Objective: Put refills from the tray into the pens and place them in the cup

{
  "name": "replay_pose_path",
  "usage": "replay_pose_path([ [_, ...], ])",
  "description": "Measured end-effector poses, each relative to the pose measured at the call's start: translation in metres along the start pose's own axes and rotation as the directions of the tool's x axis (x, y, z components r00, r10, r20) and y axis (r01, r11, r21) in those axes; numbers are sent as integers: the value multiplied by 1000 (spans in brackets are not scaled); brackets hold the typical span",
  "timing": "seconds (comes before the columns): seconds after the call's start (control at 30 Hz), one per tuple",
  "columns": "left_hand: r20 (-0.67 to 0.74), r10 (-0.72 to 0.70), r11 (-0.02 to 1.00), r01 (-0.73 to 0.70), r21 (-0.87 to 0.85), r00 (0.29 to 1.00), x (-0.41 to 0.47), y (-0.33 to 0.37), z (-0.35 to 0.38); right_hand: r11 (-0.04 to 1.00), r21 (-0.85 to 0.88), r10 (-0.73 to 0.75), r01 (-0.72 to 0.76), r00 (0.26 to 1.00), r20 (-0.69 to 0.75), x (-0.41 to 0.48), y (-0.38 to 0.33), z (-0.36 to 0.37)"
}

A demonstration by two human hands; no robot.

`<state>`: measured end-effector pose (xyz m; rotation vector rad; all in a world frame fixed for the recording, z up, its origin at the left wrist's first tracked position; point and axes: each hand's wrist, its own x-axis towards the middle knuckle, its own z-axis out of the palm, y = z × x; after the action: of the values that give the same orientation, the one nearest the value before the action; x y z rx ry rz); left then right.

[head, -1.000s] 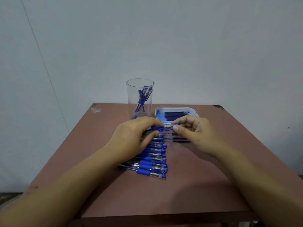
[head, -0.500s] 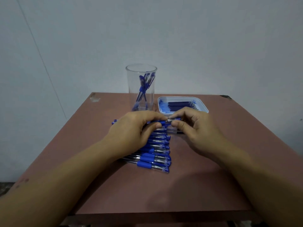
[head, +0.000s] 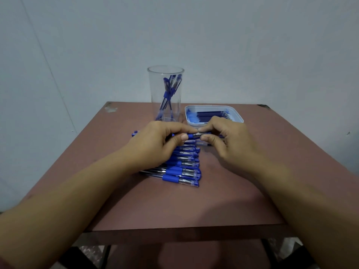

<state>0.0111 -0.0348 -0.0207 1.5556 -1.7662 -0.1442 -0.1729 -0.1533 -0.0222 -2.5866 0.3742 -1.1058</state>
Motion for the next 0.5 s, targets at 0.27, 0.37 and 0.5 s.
replay_pose_path([
  [0.27, 83, -21, 999, 24, -36, 996, 1, 3, -2, 998, -49, -35, 36, 999, 22, -1, 0, -3],
  [0.37, 81, -71, 997, 74, -27, 994, -2, -3, -10, 994, -100, -44, 41, 999, -27, -1, 12, -12],
  [0.5, -56, -54, 995, 59, 80, 997, -2, -9, -16, 997, -48, 68, -65, 996, 53, -5, 18, -16],
])
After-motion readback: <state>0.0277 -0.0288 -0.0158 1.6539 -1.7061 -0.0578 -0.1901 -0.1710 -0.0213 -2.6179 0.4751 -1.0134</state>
